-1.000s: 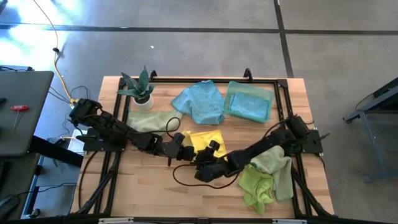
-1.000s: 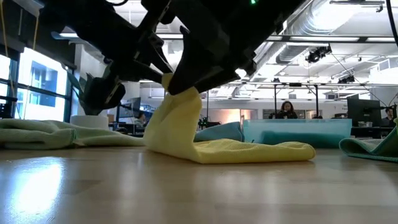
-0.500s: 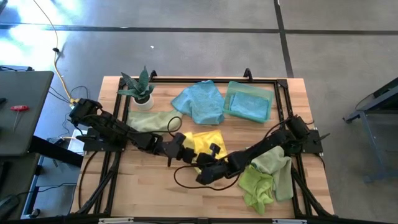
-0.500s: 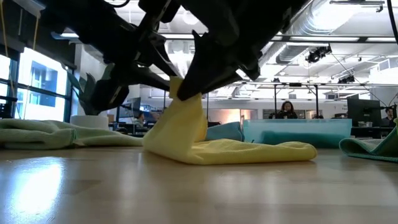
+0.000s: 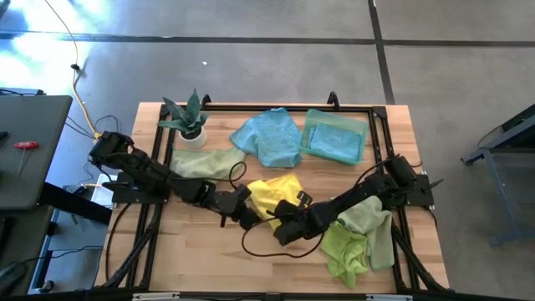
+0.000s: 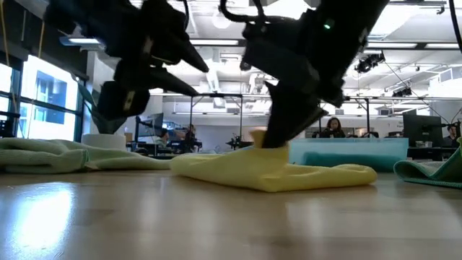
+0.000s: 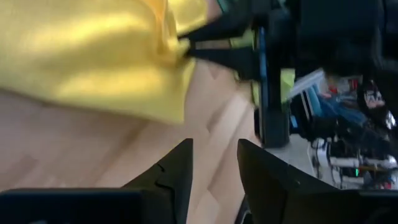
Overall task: Fold microfiber towels
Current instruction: Fold the yellow microfiber cloth
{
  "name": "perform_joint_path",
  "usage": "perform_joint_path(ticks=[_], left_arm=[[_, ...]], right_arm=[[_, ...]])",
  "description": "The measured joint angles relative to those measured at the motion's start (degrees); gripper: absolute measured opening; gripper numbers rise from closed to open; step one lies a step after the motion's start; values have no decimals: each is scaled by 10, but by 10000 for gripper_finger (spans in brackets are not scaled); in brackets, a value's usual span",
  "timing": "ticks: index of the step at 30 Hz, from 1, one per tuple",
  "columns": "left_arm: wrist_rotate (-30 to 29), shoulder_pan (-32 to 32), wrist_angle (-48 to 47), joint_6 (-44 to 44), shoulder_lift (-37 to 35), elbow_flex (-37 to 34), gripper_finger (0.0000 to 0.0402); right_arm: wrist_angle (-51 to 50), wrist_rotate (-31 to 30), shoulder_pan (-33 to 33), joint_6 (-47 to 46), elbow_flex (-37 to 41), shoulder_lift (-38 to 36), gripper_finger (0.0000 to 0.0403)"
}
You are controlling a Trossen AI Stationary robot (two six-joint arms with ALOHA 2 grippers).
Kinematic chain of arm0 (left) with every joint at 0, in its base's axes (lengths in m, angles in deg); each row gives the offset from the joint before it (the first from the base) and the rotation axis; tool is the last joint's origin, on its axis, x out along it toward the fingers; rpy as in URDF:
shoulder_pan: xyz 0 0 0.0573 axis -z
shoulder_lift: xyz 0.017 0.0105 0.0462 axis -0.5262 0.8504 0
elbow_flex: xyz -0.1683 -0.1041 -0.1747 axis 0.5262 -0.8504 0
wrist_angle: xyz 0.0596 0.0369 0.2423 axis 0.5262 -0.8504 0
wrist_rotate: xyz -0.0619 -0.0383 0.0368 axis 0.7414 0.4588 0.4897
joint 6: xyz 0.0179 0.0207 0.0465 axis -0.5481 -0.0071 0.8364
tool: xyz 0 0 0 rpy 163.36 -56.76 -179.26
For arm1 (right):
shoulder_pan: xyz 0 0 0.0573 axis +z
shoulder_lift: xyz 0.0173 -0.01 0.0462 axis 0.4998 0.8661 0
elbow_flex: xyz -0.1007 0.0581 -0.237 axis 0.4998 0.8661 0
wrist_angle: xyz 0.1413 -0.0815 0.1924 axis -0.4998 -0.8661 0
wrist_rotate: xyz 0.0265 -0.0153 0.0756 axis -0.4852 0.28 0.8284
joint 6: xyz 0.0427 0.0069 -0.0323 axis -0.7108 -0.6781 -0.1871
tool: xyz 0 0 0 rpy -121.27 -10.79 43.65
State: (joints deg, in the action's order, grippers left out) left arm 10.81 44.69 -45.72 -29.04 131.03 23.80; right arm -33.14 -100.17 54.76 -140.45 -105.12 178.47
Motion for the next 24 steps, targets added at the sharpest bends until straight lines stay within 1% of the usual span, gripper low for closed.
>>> perform_joint_path(ticks=[5,8,11,15,24], left_arm=[[-9,28,-1,-1,-4,0,117],[-13,45,-2,-8,-4,0,117],[-34,59,-4,-13,-4,0,117],[-61,73,-3,-21,-4,0,117],[-77,83,-4,-24,-4,0,117]], right_arm=[[-44,-4,0,-23,0,-27,1],[-67,-20,0,-28,0,-54,1],[-114,-22,-3,-52,0,-69,1],[-188,-15,-5,-104,6,-70,0],[-194,57,-12,-215,61,-71,0]])
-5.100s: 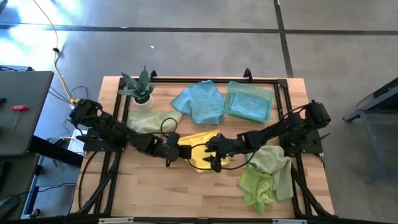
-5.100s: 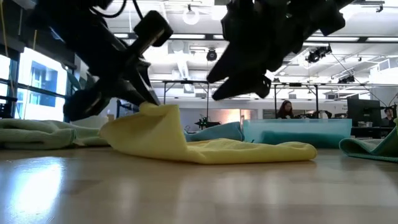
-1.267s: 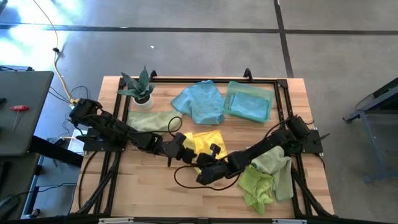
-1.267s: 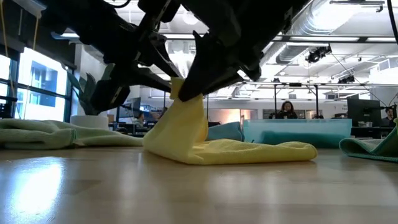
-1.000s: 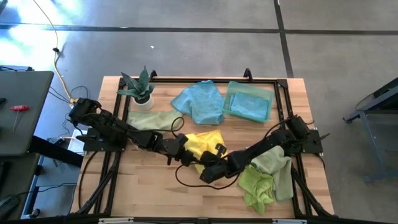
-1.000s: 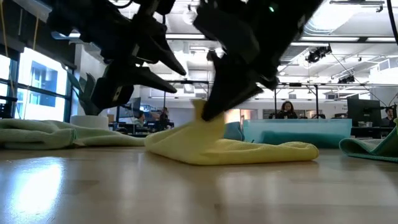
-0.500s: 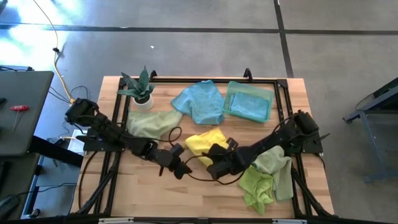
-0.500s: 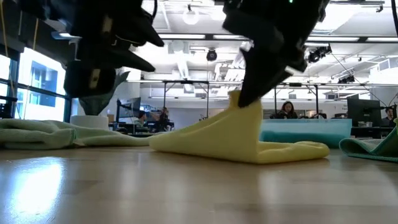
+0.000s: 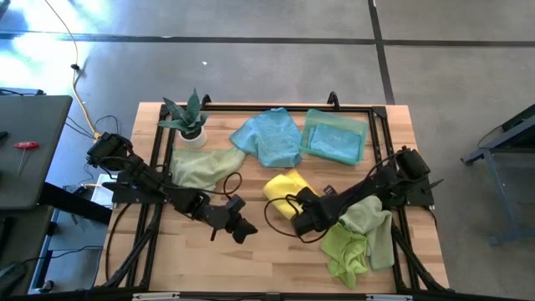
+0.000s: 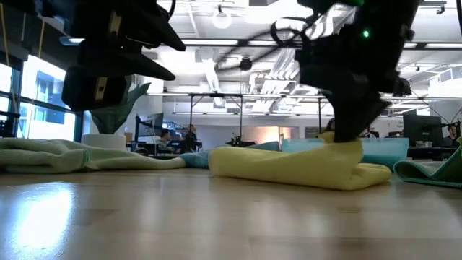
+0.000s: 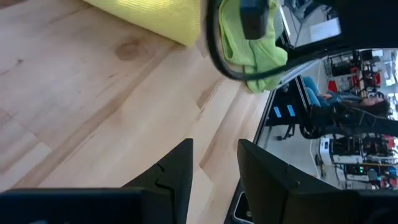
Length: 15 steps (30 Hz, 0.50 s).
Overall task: Fold microfiber towels
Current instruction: Fold the yellow microfiber cloth
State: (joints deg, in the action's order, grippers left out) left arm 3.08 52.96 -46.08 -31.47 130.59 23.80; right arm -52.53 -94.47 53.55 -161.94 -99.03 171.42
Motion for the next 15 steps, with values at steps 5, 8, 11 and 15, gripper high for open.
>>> perform_joint_path(ticks=[5,8,11,15], left_arm=[[0,0,0,0,0,0,117],[0,0,0,0,0,0,117],[0,0,1,0,0,0,117],[-2,0,0,0,0,0,117]], right_arm=[[-17,8,-12,-16,7,0,0],[-38,5,-14,-14,-5,-4,0],[-49,-4,-15,-14,-13,-13,0],[-75,-10,-15,-26,-13,-20,0]])
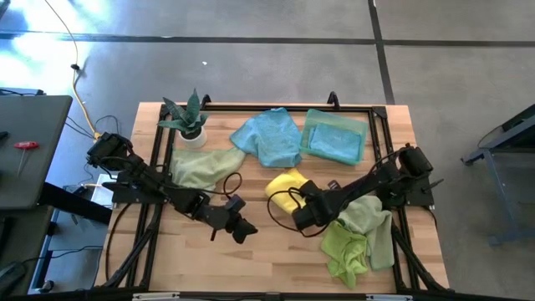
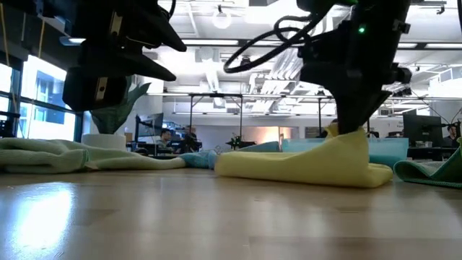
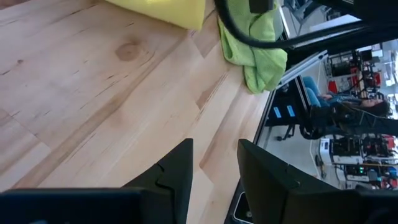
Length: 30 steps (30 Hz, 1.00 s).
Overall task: Fold microfiber towels
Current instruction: Fold the yellow microfiber cloth
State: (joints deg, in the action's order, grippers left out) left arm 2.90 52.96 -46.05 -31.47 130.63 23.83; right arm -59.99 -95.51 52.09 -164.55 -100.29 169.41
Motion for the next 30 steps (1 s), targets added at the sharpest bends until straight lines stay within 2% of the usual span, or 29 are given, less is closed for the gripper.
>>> perform_joint_path(ticks=[4,14,22,30], left_arm=[[0,0,0,1,0,0,117],[-7,-1,0,14,0,0,117],[-7,-1,-1,22,0,0,117],[-13,-1,0,31,0,0,117]], right_arm=[[-38,13,-2,-22,1,1,0],[-28,19,-23,-25,1,7,0],[-43,71,-46,-24,1,15,0],[-72,72,-58,-23,1,15,2]])
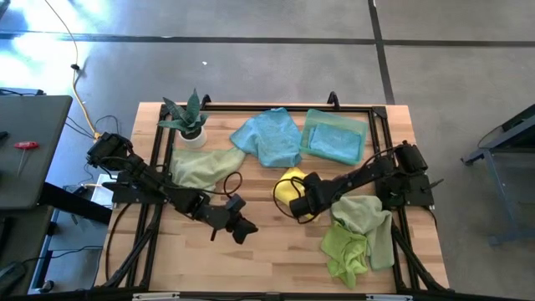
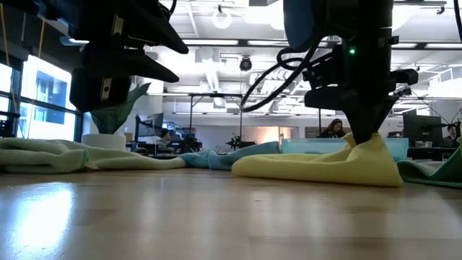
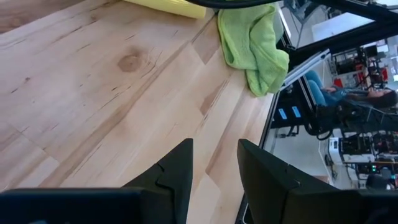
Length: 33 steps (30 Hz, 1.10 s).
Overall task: Fold microfiber towels
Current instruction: Fold the yellow microfiber cloth
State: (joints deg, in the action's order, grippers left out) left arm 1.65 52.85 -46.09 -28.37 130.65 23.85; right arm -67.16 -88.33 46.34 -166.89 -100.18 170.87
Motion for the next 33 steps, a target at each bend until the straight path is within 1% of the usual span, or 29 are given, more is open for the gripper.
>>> perform_joint_path(ticks=[2,4,9,13,16,18,20,22,25,27,29,33], left_arm=[[0,0,0,2,0,0,117],[0,0,0,4,0,0,117],[0,0,0,4,0,0,117],[0,4,0,4,0,0,117],[0,4,0,4,0,0,117],[0,4,0,5,0,0,117],[-4,4,1,13,0,0,117],[-7,5,2,19,0,0,117],[-9,9,2,29,0,0,117],[-9,13,2,29,0,0,117],[-9,18,2,29,0,0,117],[-9,28,3,20,0,0,117]], right_arm=[[-5,0,-3,1,0,0,12],[-12,-1,-3,1,0,0,33],[-46,1,-3,0,0,0,116],[-111,38,-3,-3,0,-2,181],[-128,59,0,-5,0,-16,211],[-96,56,6,0,0,-28,219],[-38,34,14,5,0,-36,221],[29,1,22,11,0,-38,221],[122,-70,31,25,0,-31,218],[163,-100,33,35,0,-16,215],[195,-95,31,36,0,3,211],[239,-42,16,62,0,51,203]])
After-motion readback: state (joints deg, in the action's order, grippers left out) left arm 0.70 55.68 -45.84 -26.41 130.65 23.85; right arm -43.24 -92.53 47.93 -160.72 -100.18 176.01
